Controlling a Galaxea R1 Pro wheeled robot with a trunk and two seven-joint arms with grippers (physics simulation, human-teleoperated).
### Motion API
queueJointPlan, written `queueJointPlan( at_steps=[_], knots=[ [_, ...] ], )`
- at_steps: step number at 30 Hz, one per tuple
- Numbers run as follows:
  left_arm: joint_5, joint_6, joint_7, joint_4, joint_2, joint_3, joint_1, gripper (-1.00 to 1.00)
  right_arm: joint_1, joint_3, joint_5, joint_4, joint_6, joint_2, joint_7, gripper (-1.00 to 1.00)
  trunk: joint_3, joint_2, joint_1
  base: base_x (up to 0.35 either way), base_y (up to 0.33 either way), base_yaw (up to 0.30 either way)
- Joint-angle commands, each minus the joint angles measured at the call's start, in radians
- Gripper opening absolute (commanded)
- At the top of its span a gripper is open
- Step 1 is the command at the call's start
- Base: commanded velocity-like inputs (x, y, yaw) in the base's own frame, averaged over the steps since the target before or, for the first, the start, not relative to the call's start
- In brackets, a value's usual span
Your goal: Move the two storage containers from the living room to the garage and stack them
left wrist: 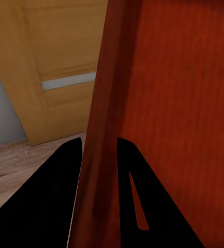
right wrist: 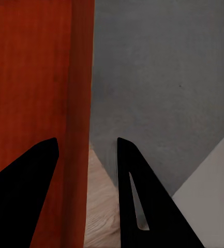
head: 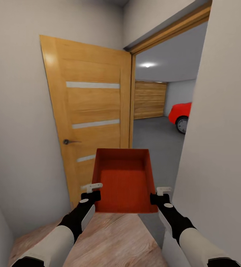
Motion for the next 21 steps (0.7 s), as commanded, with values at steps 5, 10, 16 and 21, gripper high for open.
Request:
queueJointPlan(
  at_steps=[5,10,16,21],
  knots=[
    [-0.015,0.007,0.047,-0.005,0.026,0.045,0.000,-1.00,-0.001,-0.061,0.003,0.002,0.001,-0.003,-0.014,-1.00,0.002,-0.001,0.001,0.194,0.143,-0.235],
    [-0.014,0.008,0.045,-0.005,0.026,0.045,0.000,-1.00,-0.001,-0.060,0.004,0.002,0.001,-0.003,-0.014,-1.00,0.003,-0.001,0.001,0.240,0.210,-0.135],
    [-0.014,0.007,0.046,-0.006,0.026,0.045,0.000,-1.00,-0.001,-0.061,0.005,0.002,0.002,-0.003,-0.014,-1.00,0.003,-0.001,0.001,0.244,0.216,-0.008],
    [-0.014,0.007,0.046,-0.006,0.025,0.045,0.000,-1.00,-0.001,-0.061,0.005,0.002,0.002,-0.003,-0.014,-1.00,0.003,-0.001,0.001,0.234,0.205,-0.001]
  ],
)
